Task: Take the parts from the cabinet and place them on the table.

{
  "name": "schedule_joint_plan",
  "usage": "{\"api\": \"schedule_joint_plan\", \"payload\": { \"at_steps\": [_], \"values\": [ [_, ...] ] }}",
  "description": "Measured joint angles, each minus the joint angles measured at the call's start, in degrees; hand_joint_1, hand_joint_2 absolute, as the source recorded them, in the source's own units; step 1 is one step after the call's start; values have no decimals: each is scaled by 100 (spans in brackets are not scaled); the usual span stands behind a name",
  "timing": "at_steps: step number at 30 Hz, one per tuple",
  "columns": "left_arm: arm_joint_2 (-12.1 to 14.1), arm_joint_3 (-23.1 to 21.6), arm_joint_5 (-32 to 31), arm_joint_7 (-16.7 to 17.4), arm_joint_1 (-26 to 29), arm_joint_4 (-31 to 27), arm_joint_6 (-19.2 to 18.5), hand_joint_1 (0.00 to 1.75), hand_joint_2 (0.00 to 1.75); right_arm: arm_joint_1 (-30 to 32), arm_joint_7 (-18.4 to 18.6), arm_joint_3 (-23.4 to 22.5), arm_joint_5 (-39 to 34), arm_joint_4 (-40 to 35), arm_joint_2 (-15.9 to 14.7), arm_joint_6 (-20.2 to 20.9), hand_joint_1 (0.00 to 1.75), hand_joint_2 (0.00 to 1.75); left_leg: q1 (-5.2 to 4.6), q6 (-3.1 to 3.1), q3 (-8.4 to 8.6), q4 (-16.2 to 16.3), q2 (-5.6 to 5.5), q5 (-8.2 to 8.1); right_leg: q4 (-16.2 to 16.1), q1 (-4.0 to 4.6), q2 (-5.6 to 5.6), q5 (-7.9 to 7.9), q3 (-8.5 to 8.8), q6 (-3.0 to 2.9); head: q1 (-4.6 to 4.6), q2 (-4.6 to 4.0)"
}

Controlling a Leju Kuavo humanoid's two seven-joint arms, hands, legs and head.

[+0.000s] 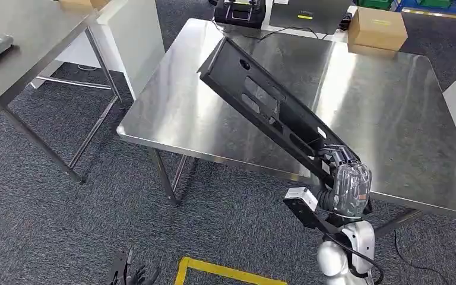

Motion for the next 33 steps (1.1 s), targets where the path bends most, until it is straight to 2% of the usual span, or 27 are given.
{"api": "schedule_joint_plan", "payload": {
  "at_steps": [1,3,4,5,6,7,9,10,11,13,14,15,16,18,19,20,21,22,23,24,25,26,28,29,30,31,33],
  "values": [
    [0,0,0,2,2,0,2,0,175,3,0,0,0,0,0,2,175,175,0,-14,67,0,-8,-48,-333,-3,-2,193,86,51,0,0],
    [-2,-2,0,2,0,-2,4,0,175,-5,0,0,0,0,-2,0,175,175,4,-46,232,-3,-14,-159,-1387,0,-12,792,459,168,17,0],
    [-13,-2,0,2,4,0,7,0,175,-3,-2,0,0,4,-9,0,175,175,5,-69,248,-15,-12,-206,-1699,10,-35,1075,553,147,37,0],
    [-9,-2,0,2,3,-2,11,0,175,-7,-2,0,0,18,-9,0,175,175,-5,-111,308,-40,-27,-243,-1714,36,-72,907,534,3,0,0],
    [-11,-2,0,9,-8,-2,13,0,175,-11,-2,0,2,22,-9,0,175,175,-1,-159,306,-53,-18,-275,-1703,79,-63,949,614,-57,3,0],
    [-11,-2,0,11,-2,-2,13,0,175,-2,-2,-4,11,24,-11,-2,175,175,-6,-183,348,0,-5,-232,-1761,80,-51,987,606,-118,-6,0],
    [-17,-2,0,11,0,-9,13,0,175,-6,-2,-9,18,26,-2,-5,175,175,3,-228,361,32,7,-247,-1804,0,-41,991,743,-173,-11,0],
    [-15,-2,0,9,-5,-9,13,0,175,-20,-2,-17,20,26,2,-7,175,175,7,-244,236,281,21,-275,-1813,-2,-39,963,793,-212,-2,0],
    [-17,-2,0,7,-15,-9,15,0,175,-27,-4,-22,20,28,4,-7,175,175,8,-265,22,662,20,-356,-1813,-2,-42,933,825,-254,-35,0],
    [-11,-2,7,7,1,-9,22,0,175,-24,-4,-22,20,33,18,-7,175,175,12,-324,-564,1516,22,-767,-1813,0,-43,879,865,-318,-37,0],
    [-9,-2,9,7,11,-9,22,0,175,-21,-4,-22,20,41,20,-7,175,175,14,-345,-779,1734,24,-892,-1813,0,-39,853,880,-324,-46,0],
    [-5,-2,17,7,16,-9,26,0,175,-16,-2,-22,20,44,20,-7,175,175,17,-348,-887,1728,26,-846,-1809,-1,-37,826,902,-317,-50,0],
    [-2,-2,39,4,21,-9,31,0,175,-17,-4,-22,24,48,20,-5,175,175,21,-335,-866,1489,31,-610,-1805,-1,-25,790,934,-307,-50,0],
    [4,2,52,-4,21,-9,61,0,175,-25,-4,-22,33,66,42,-2,175,175,24,-321,-500,496,35,90,-1800,-1,-8,721,1037,-271,-52,0],
    [11,2,61,-13,22,-9,72,0,175,-35,-4,-20,33,74,53,-2,175,175,22,-290,-331,56,38,335,-1801,1,-7,685,1066,-241,-46,0],
    [11,2,68,-15,17,-9,81,0,175,-53,-4,-15,35,90,52,-2,175,175,-12,-258,-314,0,35,100,-1779,51,0,662,1079,-205,-44,0],
    [13,4,72,-20,17,-13,81,0,175,-75,-7,-15,33,92,52,-2,175,175,-16,-217,-297,32,34,65,-1781,52,6,638,1049,-169,-39,0],
    [13,4,94,-22,40,-13,83,0,175,-82,-7,-13,35,101,55,-2,175,175,-21,-178,-274,29,30,176,-1781,52,4,612,1044,-131,-44,0],
    [13,7,105,-24,54,-13,96,0,175,-85,-7,-2,35,118,57,-2,175,175,-31,-154,-268,31,29,177,-1792,51,4,604,1072,-105,-39,0],
    [6,7,107,-33,55,-13,98,0,175,-110,-11,9,35,120,57,-2,175,175,7,-121,-227,-4,28,200,-1780,91,3,571,1100,-68,-41,0],
    [0,7,111,-48,55,-13,98,0,175,-121,-11,20,35,127,57,-5,175,175,21,-93,-187,-20,27,193,-1661,39,-12,514,1030,-51,-50,0],
    [0,4,111,-61,44,-17,98,0,175,-160,-15,28,33,133,57,-5,175,175,24,-47,-164,-19,31,166,-1326,37,-14,384,858,-58,-13,0],
    [-2,7,111,-68,50,-17,100,0,175,-184,-22,39,9,155,50,-5,175,175,21,-14,-144,-18,28,122,-321,18,-14,93,264,-63,7,0],
    [0,7,111,-68,58,-17,107,0,175,-176,-22,39,-4,173,48,-7,175,175,20,-6,-132,-16,23,100,63,10,-14,29,-4,-45,17,0],
    [2,7,111,-68,67,-17,116,0,175,-169,-22,39,-11,195,42,-5,175,175,20,-12,-109,-16,8,72,192,-1,-14,71,-164,-11,18,0],
    [2,7,111,-66,72,-17,120,0,175,-170,-22,39,-17,210,35,-7,175,175,20,-21,-70,-16,-5,40,13,-6,-16,218,-152,43,20,0],
    [-2,4,111,-61,71,-17,125,0,175,-184,-22,44,-20,212,35,-7,175,175,22,-55,56,-16,-30,-45,-999,-21,-26,756,237,146,22,0]
  ]
}}
